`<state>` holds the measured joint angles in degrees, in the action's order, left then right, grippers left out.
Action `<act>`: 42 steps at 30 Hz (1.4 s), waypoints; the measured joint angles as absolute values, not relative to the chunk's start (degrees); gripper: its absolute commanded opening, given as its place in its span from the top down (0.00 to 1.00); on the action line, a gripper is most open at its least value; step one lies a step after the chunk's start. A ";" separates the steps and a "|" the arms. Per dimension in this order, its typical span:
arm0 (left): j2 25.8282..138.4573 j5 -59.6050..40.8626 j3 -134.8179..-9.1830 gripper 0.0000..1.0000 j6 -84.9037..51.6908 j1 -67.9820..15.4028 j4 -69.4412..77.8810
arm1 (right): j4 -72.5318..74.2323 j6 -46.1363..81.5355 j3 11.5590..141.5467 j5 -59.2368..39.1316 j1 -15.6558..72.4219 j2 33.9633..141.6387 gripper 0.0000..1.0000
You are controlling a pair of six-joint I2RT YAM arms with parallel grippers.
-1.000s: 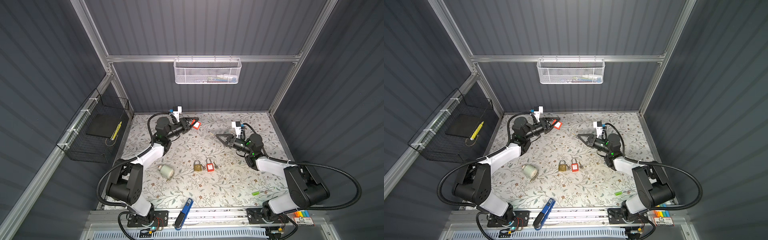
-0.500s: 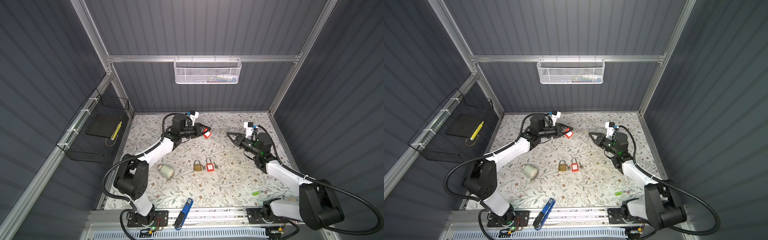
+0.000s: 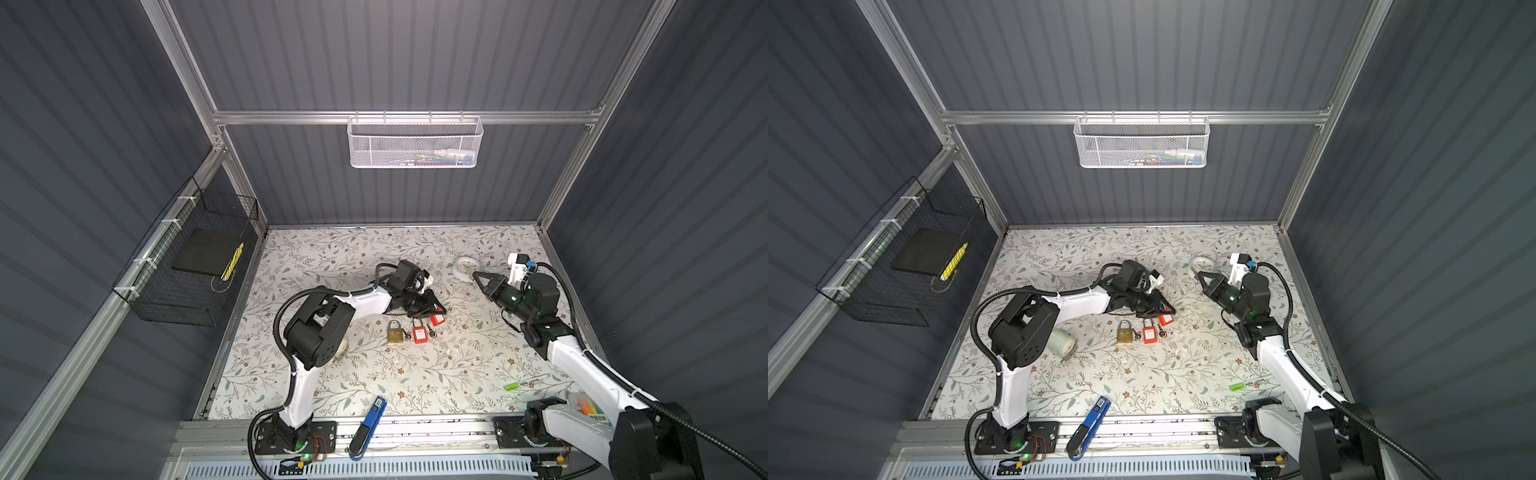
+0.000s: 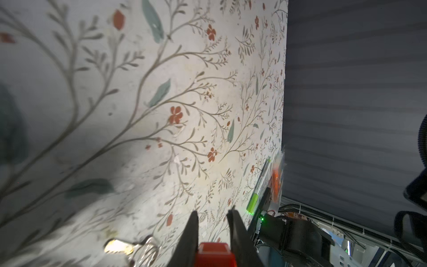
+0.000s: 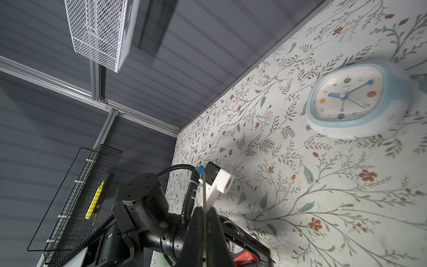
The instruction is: Lock with the key
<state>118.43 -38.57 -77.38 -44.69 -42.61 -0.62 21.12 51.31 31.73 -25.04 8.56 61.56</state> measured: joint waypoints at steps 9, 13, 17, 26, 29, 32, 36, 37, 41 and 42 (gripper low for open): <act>121.49 -38.54 -82.67 1.00 -43.86 -45.47 -3.18 | 18.92 50.89 30.85 -24.84 8.03 60.99 1.00; 122.52 -38.52 -84.05 1.00 -43.44 -45.78 -5.13 | 18.59 50.92 30.85 -24.80 7.84 60.90 1.00; 124.22 -38.54 -85.65 1.00 -43.05 -45.80 -6.07 | 18.48 50.89 30.74 -24.82 7.84 60.88 1.00; 125.67 -38.54 -86.39 1.00 -43.03 -46.15 -8.36 | 18.31 50.74 30.63 -24.80 7.73 60.58 1.00; 126.17 -38.54 -86.91 1.00 -43.03 -46.19 -8.64 | 18.31 50.74 30.63 -24.82 7.62 60.58 1.00; 126.43 -38.54 -87.00 1.00 -43.03 -46.19 -9.04 | 18.33 50.74 30.52 -24.82 7.53 60.58 1.00; 127.13 -38.57 -87.18 1.00 -43.05 -46.19 -9.28 | 18.31 50.72 30.26 -24.82 7.53 60.58 1.00; 127.37 -38.54 -87.18 1.00 -43.05 -46.19 -9.41 | 18.31 50.72 30.22 -24.82 7.53 60.58 1.00; 128.35 -38.57 -87.42 0.98 -43.05 -46.19 -10.28 | 18.31 50.72 30.20 -24.82 7.49 60.55 1.00; 128.55 -38.57 -87.50 0.96 -43.05 -46.19 -10.55 | 18.31 50.72 30.20 -24.82 7.49 60.55 1.00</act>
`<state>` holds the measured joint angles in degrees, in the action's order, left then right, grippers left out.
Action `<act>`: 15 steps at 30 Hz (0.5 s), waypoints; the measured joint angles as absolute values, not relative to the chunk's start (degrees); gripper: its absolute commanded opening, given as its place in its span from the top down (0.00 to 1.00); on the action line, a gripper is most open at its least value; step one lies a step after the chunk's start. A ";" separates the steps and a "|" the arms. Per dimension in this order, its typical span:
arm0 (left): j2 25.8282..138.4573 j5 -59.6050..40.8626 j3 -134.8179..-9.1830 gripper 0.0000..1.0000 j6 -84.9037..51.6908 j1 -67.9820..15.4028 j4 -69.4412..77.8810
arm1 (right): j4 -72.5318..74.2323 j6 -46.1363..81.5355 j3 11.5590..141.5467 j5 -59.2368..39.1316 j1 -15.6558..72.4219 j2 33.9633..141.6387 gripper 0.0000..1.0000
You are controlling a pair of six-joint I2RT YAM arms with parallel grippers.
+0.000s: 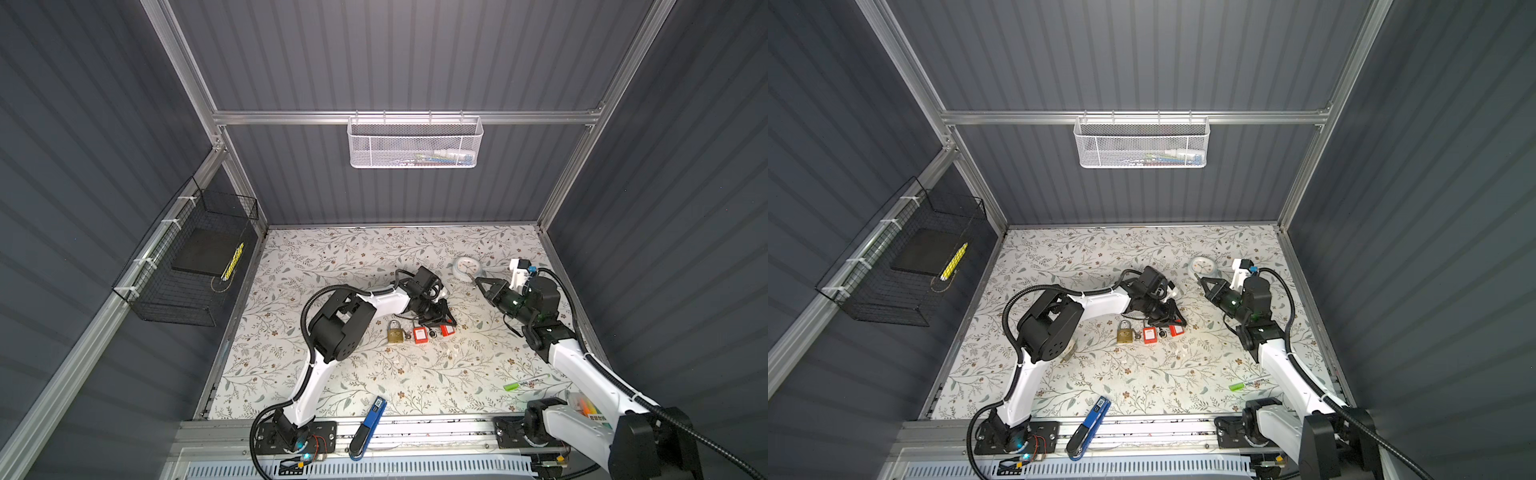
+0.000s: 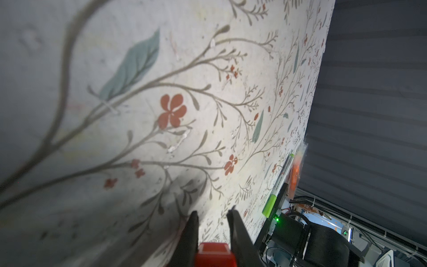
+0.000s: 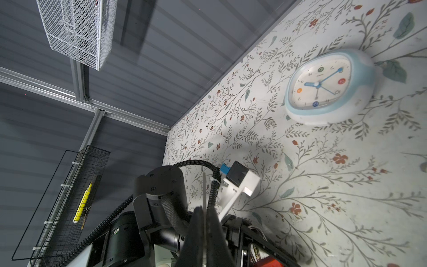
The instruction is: Lock with the key
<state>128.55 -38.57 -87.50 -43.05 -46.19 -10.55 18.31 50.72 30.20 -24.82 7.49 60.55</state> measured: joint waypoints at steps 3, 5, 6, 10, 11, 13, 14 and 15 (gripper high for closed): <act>129.03 -38.76 -88.18 0.87 -43.05 -46.19 -11.09 | 18.31 50.72 30.09 -24.82 7.46 60.31 1.00; 129.03 -38.79 -88.49 0.79 -43.05 -46.22 -11.44 | 18.31 50.72 30.00 -24.82 7.46 60.20 1.00; 129.03 -38.76 -88.62 0.77 -43.05 -46.22 -11.57 | 18.28 50.72 29.98 -24.82 7.44 60.20 1.00; 129.03 -38.72 -89.17 0.67 -42.98 -46.22 -12.36 | 18.31 50.68 29.98 -24.80 7.20 60.03 1.00; 129.03 -38.61 -89.21 0.64 -42.94 -46.22 -12.49 | 18.31 50.65 29.98 -24.80 7.16 59.99 1.00; 129.03 -38.52 -89.32 0.61 -42.92 -46.19 -12.88 | 18.31 50.54 29.98 -24.80 7.16 59.99 1.00; 129.03 -38.50 -89.52 0.59 -42.76 -46.22 -13.02 | 18.31 50.50 29.98 -24.82 7.14 59.99 1.00; 129.03 -38.44 -89.71 0.57 -42.72 -46.26 -13.19 | 18.31 50.50 29.98 -24.82 7.14 59.99 1.00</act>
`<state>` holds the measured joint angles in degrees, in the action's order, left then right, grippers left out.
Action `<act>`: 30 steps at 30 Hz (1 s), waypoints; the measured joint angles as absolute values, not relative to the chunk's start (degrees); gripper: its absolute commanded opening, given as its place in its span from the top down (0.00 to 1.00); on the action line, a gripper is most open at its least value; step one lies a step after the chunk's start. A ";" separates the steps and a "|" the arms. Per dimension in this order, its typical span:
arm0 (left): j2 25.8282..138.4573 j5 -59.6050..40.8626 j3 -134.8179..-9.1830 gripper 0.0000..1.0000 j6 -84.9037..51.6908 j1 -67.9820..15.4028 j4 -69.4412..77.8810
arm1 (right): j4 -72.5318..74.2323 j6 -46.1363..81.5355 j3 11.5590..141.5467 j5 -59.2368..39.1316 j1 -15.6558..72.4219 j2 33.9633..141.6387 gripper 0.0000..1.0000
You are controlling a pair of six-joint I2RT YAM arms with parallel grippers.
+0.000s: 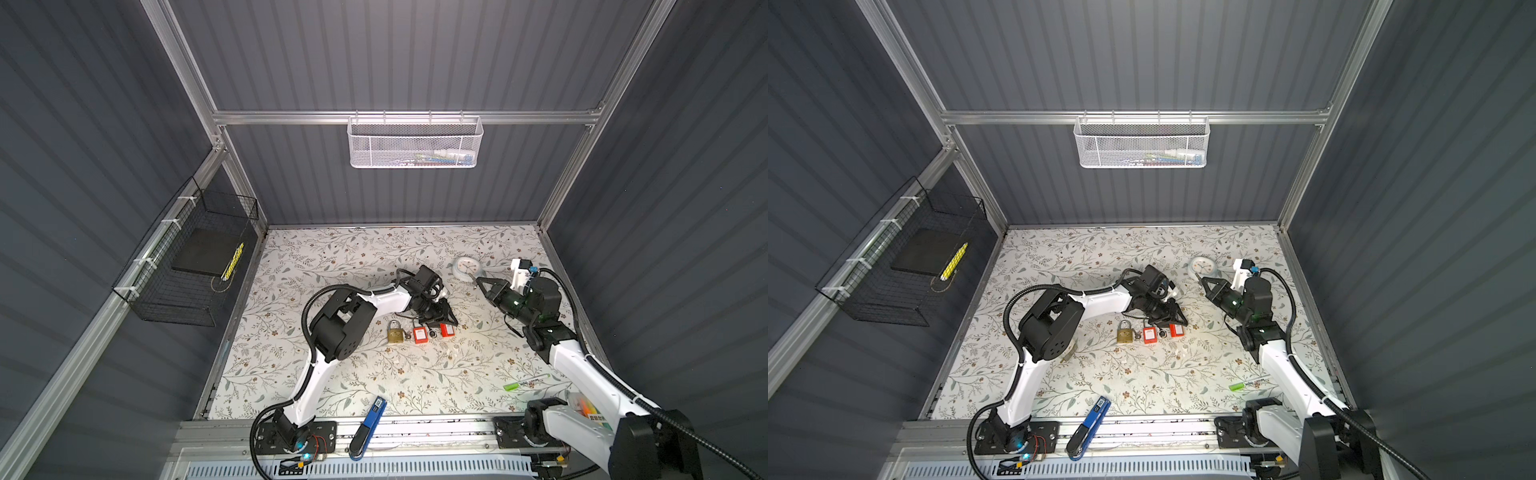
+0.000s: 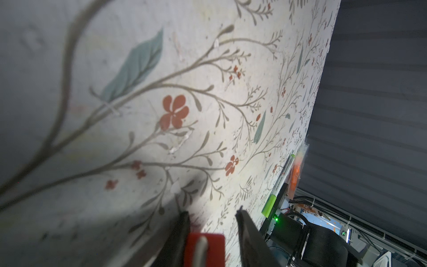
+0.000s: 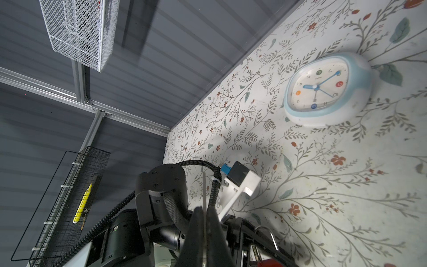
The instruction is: Lock with the key
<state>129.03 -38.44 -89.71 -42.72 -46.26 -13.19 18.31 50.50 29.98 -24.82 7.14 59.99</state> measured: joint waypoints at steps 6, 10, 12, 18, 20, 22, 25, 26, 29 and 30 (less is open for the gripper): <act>129.01 -37.63 -90.41 0.51 -42.19 -46.46 -14.04 | 18.31 50.50 29.98 -24.80 6.90 59.96 1.00; 128.68 -36.75 -90.65 0.50 -41.91 -46.48 -14.66 | 18.28 50.48 29.98 -24.80 6.83 59.94 1.00; 128.46 -36.07 -90.65 0.49 -41.54 -46.48 -15.20 | 18.28 50.48 29.98 -24.75 6.79 59.92 1.00; 127.70 -34.04 -90.67 0.48 -40.86 -46.46 -16.93 | 18.04 50.46 29.95 -24.38 6.52 59.68 1.00; 127.33 -33.23 -90.65 0.48 -40.64 -46.46 -17.78 | 18.04 50.46 29.93 -24.08 6.50 59.33 1.00; 126.96 -32.45 -90.48 0.48 -40.56 -46.46 -18.46 | 18.11 50.46 29.71 -23.88 6.50 58.98 1.00; 126.39 -31.46 -90.26 0.47 -40.42 -46.46 -19.40 | 18.11 50.48 29.23 -23.75 6.39 58.78 1.00; 126.23 -31.16 -90.26 0.47 -40.40 -46.46 -19.68 | 18.04 50.48 29.15 -23.75 6.35 58.78 1.00; 125.99 -30.37 -90.26 0.47 -40.05 -46.41 -20.47 | 18.04 50.46 28.91 -23.75 6.31 58.76 1.00; 125.86 -30.11 -90.26 0.47 -39.99 -46.41 -20.80 | 18.02 50.46 28.80 -23.73 6.28 58.74 1.00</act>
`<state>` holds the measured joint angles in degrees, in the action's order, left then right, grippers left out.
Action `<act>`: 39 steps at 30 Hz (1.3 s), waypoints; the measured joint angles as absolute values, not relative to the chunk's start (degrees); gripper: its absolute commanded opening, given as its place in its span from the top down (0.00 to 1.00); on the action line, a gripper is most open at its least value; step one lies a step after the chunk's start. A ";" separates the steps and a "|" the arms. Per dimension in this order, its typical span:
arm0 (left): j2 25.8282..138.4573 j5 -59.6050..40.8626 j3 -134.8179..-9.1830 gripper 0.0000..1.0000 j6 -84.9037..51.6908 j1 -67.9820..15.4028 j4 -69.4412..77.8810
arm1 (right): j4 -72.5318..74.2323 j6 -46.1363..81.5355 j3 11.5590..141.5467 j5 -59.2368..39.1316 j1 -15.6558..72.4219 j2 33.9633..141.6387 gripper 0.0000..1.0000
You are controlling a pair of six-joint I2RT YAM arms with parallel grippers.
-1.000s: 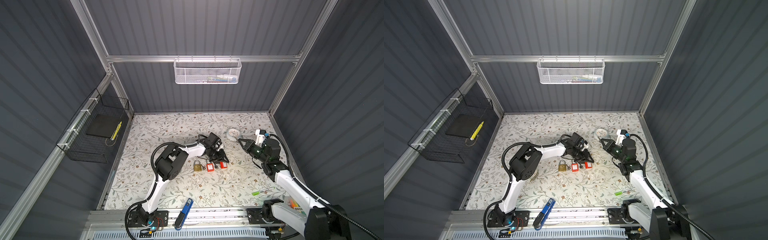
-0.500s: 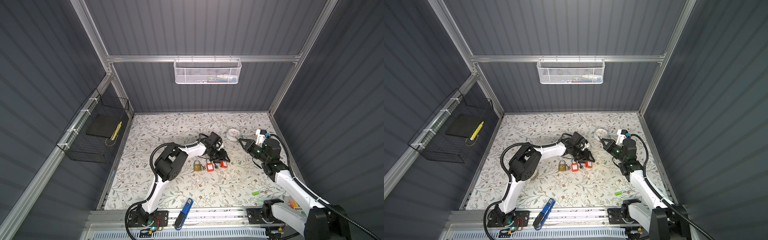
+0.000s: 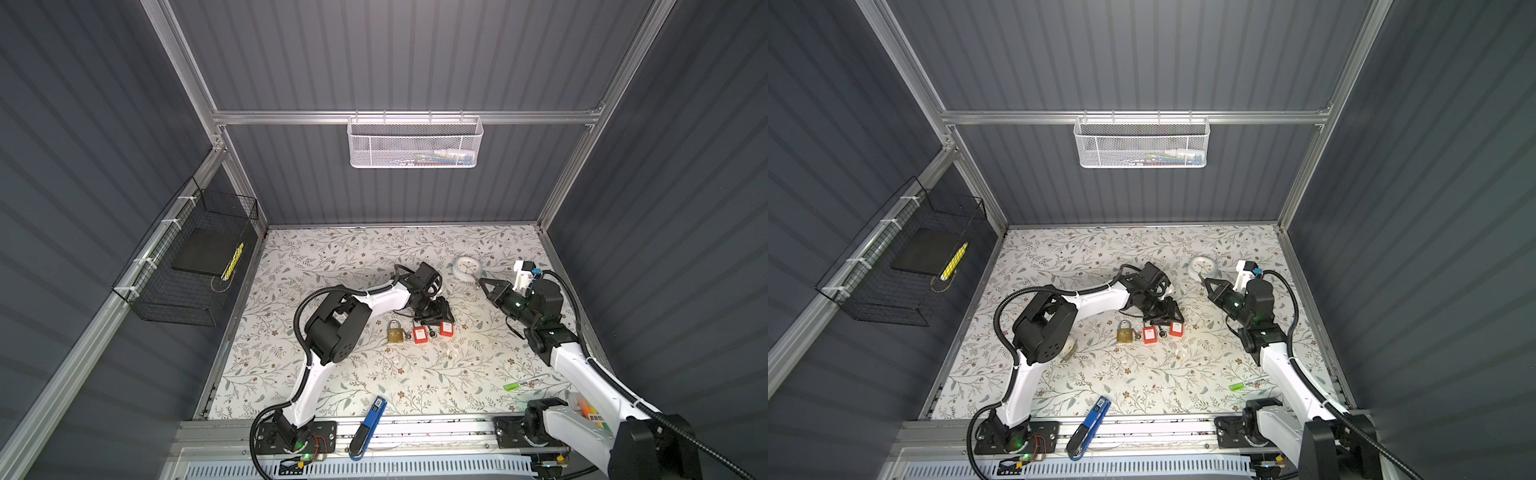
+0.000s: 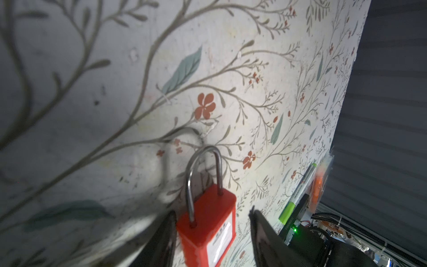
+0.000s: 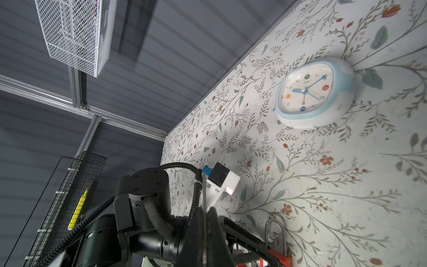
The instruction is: Lock with the key
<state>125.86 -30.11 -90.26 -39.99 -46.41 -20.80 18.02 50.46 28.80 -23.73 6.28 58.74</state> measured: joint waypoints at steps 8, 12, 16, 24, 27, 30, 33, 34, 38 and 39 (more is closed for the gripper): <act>122.76 -26.48 -90.26 0.44 -38.52 -46.41 -23.33 | 17.96 50.48 28.36 -23.70 5.98 58.50 1.00; 121.80 -25.47 -90.76 0.45 -37.82 -46.35 -23.31 | 17.96 50.50 28.27 -23.73 5.91 58.48 1.00; 122.19 -25.91 -92.49 0.46 -37.63 -46.30 -23.31 | 17.96 50.48 28.27 -23.75 5.72 58.46 1.00; 125.19 -28.42 -94.67 0.46 -37.67 -46.30 -22.72 | 17.91 50.48 28.25 -23.86 4.97 57.84 1.00; 126.37 -29.02 -94.67 0.47 -37.67 -46.30 -22.74 | 17.91 50.48 28.16 -24.01 4.75 57.67 1.00; 127.04 -29.74 -94.67 0.47 -37.67 -46.30 -22.74 | 17.85 50.48 27.88 -24.01 4.60 57.67 1.00; 127.13 -30.09 -94.67 0.47 -37.67 -46.30 -22.74 | 17.72 50.50 27.73 -24.10 4.54 57.67 1.00; 127.13 -30.15 -94.67 0.47 -37.67 -46.30 -22.72 | 17.72 50.50 27.73 -24.12 4.54 57.67 1.00; 127.11 -30.65 -93.41 0.48 -37.69 -46.30 -22.26 | 17.69 50.50 27.73 -24.18 4.54 57.67 1.00; 127.11 -30.72 -92.90 0.48 -37.71 -46.30 -22.24 | 17.69 50.52 27.73 -24.18 4.54 57.67 1.00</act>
